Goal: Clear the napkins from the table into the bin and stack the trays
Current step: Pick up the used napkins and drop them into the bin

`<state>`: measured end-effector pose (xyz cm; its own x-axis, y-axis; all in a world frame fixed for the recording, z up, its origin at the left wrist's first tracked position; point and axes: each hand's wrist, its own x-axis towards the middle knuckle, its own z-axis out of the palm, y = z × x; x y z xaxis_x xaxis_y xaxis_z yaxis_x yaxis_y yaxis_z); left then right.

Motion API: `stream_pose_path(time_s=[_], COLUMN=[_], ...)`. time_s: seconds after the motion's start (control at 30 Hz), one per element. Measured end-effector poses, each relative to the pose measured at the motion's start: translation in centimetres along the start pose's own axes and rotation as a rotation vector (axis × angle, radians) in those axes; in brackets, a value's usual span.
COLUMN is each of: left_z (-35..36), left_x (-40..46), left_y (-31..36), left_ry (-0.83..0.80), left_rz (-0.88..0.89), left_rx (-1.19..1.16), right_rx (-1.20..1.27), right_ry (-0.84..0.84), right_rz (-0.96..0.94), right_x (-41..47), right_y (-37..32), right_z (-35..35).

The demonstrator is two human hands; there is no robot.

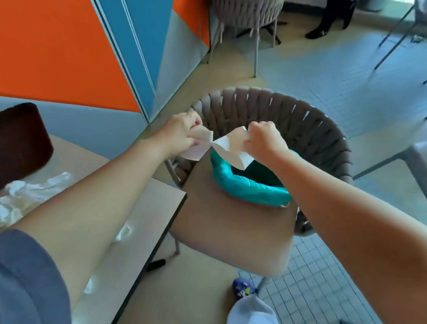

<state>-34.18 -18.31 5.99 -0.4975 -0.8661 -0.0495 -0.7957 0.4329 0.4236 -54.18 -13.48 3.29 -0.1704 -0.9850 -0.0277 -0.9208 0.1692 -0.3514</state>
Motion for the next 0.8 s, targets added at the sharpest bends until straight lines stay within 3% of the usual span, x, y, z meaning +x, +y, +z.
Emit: stream_pose_path(time_s=[0.33, 0.57, 0.8], left_z=[11.6, 16.6, 14.2], left_x=[8.8, 12.0, 11.0], left_y=[4.0, 3.2, 1.8], left_ry=[-0.172, -0.326, -0.201], left_rz=[0.017, 0.008, -0.072], left_rx=[0.013, 0.042, 0.086], right_rx=[-0.021, -0.051, -0.127], right_ry=[-0.131, -0.248, -0.259], right_rz=[0.155, 0.151, 0.051], right_x=[2.4, 4.4, 5.6], right_y=[11.9, 15.7, 13.2], right_z=[3.8, 6.6, 6.0])
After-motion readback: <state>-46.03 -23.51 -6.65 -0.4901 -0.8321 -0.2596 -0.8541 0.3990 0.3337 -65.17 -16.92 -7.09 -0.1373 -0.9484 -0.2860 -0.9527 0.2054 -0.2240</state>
